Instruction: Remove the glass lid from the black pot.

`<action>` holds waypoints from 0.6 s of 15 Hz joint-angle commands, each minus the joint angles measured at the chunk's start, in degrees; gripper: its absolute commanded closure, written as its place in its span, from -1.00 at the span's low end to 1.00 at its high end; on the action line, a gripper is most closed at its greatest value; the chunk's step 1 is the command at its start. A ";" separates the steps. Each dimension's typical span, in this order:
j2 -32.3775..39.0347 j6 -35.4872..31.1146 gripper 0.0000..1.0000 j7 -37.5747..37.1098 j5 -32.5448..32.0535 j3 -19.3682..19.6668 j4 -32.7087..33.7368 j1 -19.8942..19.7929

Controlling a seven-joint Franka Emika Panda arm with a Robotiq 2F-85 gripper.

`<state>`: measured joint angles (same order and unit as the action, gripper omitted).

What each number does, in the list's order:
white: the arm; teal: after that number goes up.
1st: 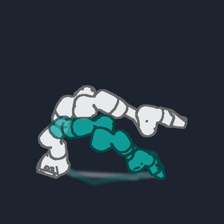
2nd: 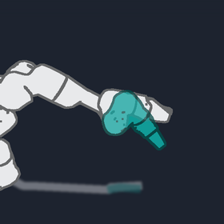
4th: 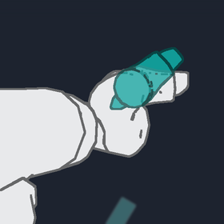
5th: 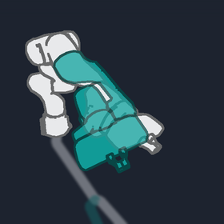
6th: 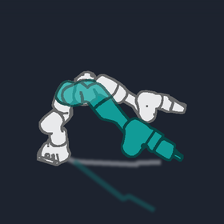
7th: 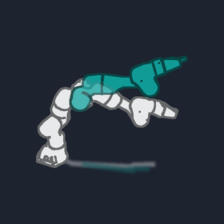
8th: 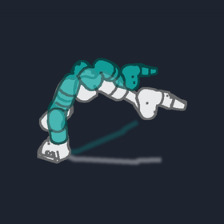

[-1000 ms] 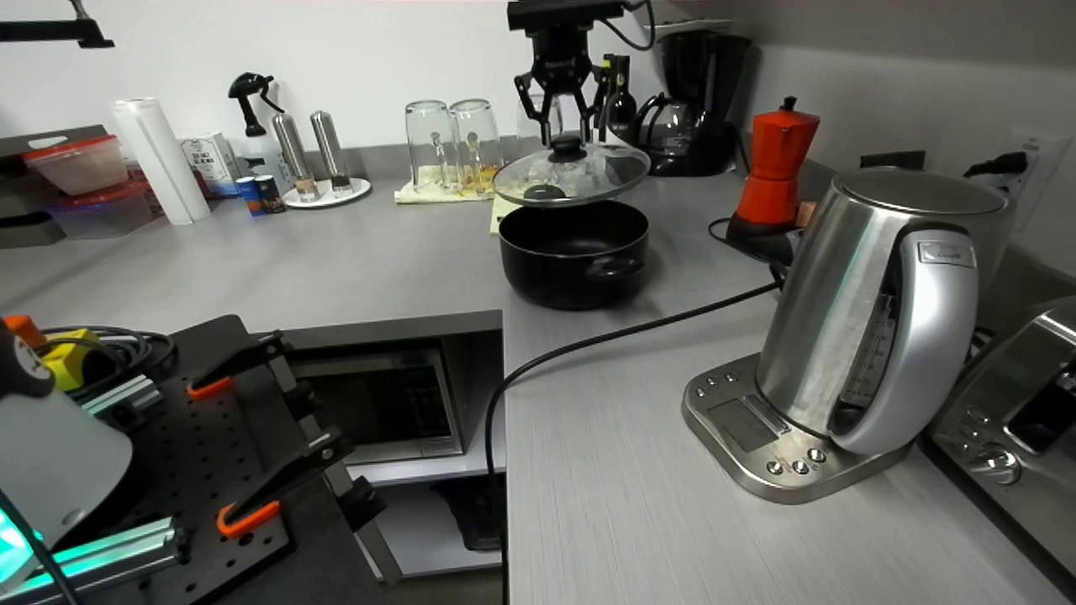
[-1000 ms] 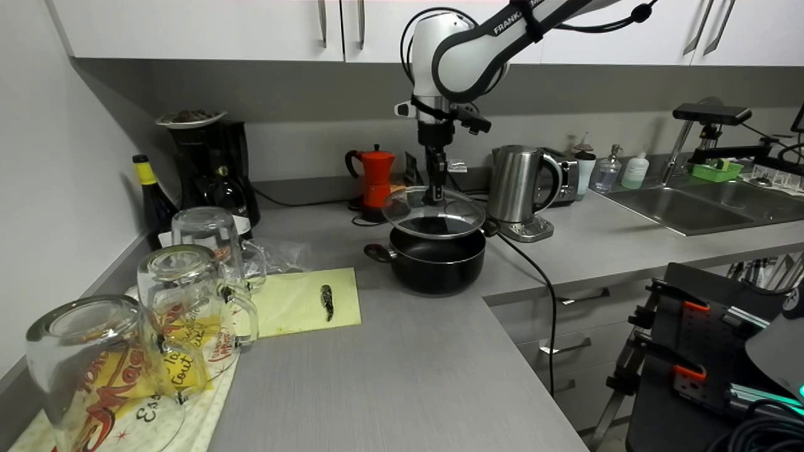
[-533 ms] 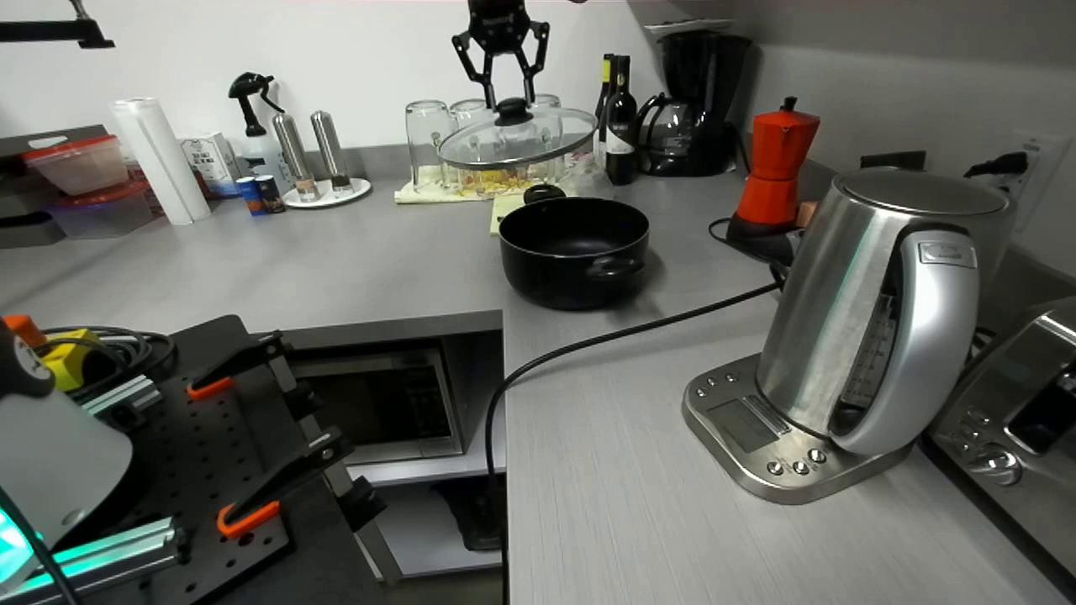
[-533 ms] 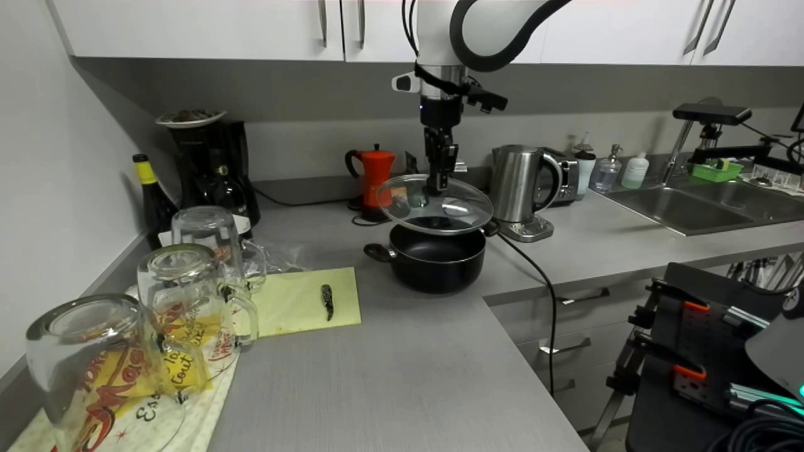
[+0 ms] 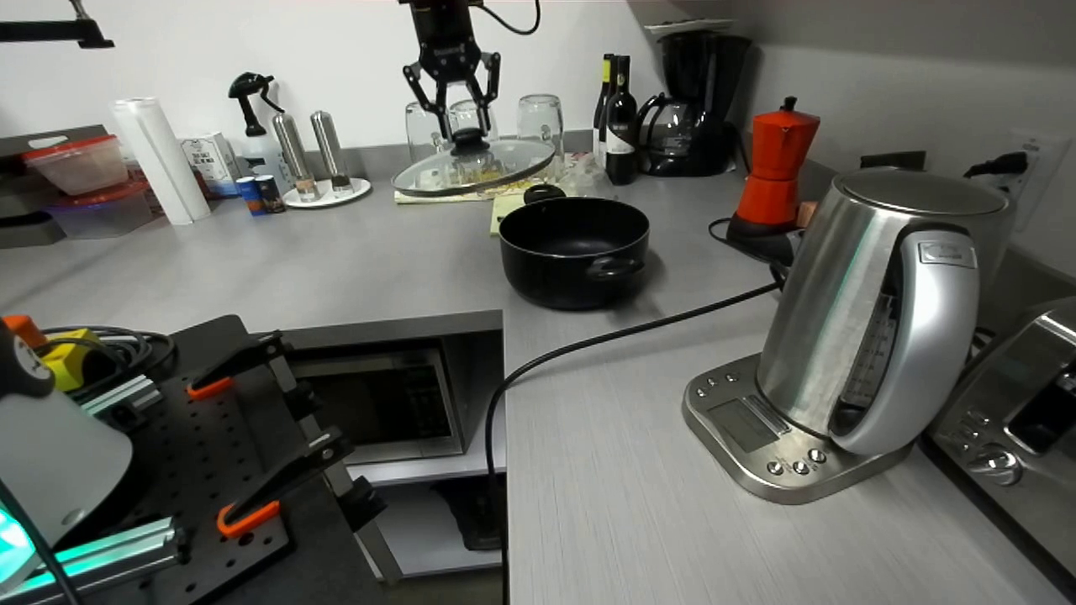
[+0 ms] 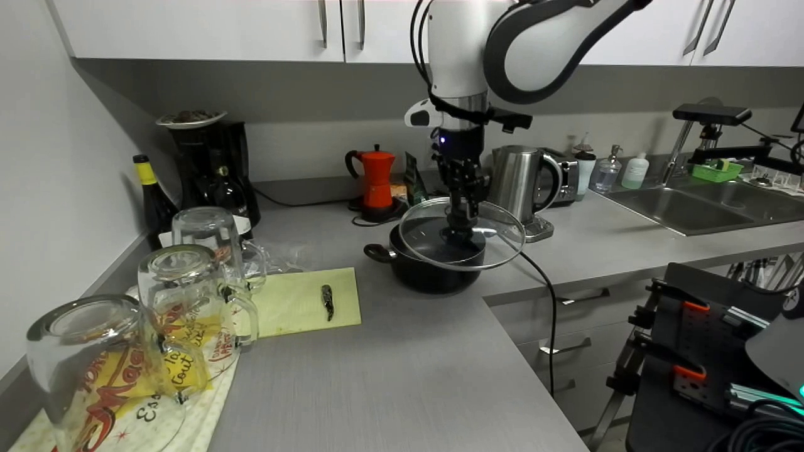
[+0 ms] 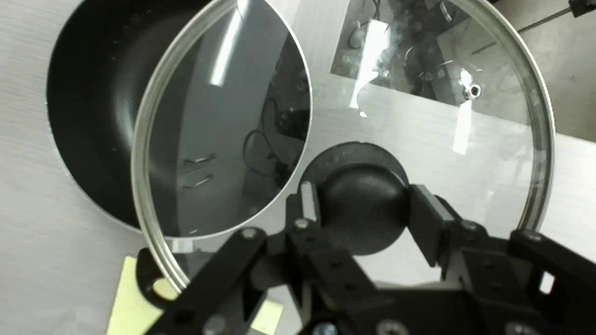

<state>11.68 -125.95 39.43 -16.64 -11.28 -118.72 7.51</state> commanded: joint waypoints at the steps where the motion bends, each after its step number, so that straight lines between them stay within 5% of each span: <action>1: -2.23 -3.05 0.50 2.77 -6.27 -0.32 -8.51 1.68; 9: -3.02 -9.28 0.50 1.18 -19.09 -3.86 -21.14 6.97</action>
<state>11.78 -133.31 40.69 -32.72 -13.87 -135.98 12.90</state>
